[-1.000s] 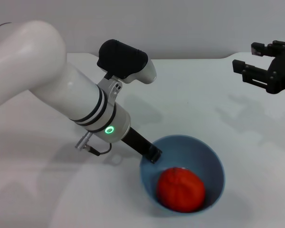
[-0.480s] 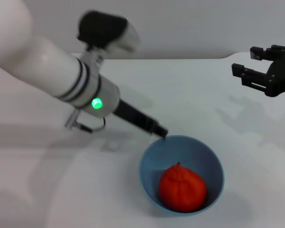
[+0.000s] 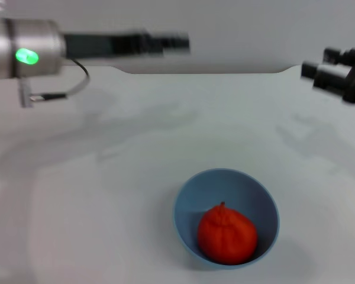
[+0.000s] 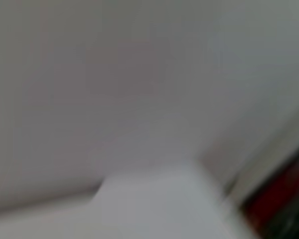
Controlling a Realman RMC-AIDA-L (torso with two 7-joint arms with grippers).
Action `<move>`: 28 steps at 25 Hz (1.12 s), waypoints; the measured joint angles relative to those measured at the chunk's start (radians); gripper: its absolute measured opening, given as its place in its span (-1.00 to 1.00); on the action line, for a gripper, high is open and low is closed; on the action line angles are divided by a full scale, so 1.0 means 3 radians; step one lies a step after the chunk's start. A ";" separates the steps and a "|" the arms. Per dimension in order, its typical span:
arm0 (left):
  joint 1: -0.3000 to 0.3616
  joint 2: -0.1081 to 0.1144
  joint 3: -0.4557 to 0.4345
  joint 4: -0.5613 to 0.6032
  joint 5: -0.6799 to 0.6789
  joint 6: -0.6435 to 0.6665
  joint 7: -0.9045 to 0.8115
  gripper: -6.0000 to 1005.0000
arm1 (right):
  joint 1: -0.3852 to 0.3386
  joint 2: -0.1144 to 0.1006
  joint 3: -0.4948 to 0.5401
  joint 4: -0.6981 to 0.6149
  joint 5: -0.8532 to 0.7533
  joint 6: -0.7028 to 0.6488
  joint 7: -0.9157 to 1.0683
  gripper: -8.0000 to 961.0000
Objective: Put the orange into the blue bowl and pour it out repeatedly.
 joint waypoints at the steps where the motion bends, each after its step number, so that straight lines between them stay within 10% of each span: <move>1: 0.0057 0.0005 -0.0190 -0.0115 -0.0316 0.0081 0.0154 0.43 | 0.0009 -0.0001 0.0078 0.0098 0.0235 -0.0017 0.0001 0.11; 8: 0.0280 0.0020 -0.1390 -0.1292 -0.2082 0.1108 0.1195 0.42 | 0.0395 -0.0026 0.1197 0.1921 0.2181 -0.0963 -0.0155 0.11; 13: 0.0602 0.0003 -0.1675 -0.1605 -0.2540 0.1299 0.2196 0.42 | 0.0796 -0.0127 0.2408 0.3639 0.2552 -0.1936 -0.0579 0.11; 19: 0.0911 -0.0017 -0.1704 -0.1834 -0.2611 0.1054 0.3771 0.42 | 0.0677 -0.0069 0.2631 0.3962 0.2554 -0.1914 -0.1404 0.11; 28: 0.0896 -0.0051 -0.1703 -0.3082 -0.2900 0.1069 0.7044 0.42 | 0.0753 0.0014 0.2883 0.4918 0.2934 -0.1647 -0.4359 0.11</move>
